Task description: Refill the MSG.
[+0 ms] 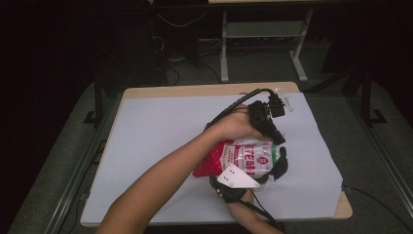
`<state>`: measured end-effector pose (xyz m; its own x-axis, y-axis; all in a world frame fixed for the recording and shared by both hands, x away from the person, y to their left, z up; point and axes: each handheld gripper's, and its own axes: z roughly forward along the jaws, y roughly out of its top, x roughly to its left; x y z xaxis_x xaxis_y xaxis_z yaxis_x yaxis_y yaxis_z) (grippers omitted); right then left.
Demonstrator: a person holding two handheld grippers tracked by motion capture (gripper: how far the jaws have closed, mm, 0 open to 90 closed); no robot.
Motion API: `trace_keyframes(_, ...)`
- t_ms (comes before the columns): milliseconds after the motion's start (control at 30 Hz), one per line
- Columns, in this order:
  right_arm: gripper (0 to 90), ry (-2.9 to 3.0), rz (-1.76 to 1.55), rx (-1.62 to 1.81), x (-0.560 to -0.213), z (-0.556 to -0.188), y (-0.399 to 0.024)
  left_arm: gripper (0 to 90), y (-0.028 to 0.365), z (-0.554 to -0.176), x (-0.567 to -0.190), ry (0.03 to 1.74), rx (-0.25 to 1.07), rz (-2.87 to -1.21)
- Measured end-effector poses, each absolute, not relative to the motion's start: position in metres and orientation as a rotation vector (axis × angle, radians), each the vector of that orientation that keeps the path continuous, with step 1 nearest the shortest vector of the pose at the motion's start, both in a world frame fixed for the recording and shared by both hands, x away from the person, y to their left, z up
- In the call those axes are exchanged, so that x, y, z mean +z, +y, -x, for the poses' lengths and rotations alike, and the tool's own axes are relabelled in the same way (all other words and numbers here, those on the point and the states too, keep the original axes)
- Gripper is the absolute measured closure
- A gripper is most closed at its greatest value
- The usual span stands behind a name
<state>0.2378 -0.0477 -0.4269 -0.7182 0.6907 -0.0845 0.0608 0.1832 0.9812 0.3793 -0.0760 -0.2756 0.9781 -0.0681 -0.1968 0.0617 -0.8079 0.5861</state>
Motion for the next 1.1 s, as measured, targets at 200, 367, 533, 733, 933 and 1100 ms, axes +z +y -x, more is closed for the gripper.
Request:
trace_keyframes(200,90.0,1.942,-0.707,1.577,-0.4265,-0.2373,-0.0475,89.9,-0.0768,-0.3786,-0.2768,0.003,-0.281,-2.499)
trace_keyframes(367,90.0,1.937,-0.709,1.583,-0.4260,-0.2373,-0.0475,89.9,-0.0779,-0.3783,-0.2775,-0.001,-0.281,-2.505)
trace_keyframes(533,90.0,1.938,-0.706,1.582,-0.4259,-0.2369,-0.0475,89.9,-0.0785,-0.3786,-0.2780,-0.005,-0.286,-2.511)
trace_keyframes(733,90.0,1.938,-0.709,1.586,-0.4260,-0.2369,-0.0471,89.9,-0.0794,-0.3786,-0.2796,-0.008,-0.287,-2.514)
trace_keyframes(933,90.0,1.940,-0.703,1.580,-0.4262,-0.2374,-0.0475,89.9,-0.0784,-0.3790,-0.2783,-0.005,-0.287,-2.513)
trace_keyframes(1100,90.0,1.940,-0.704,1.581,-0.4261,-0.2374,-0.0473,89.8,-0.0784,-0.3792,-0.2785,-0.003,-0.284,-2.510)
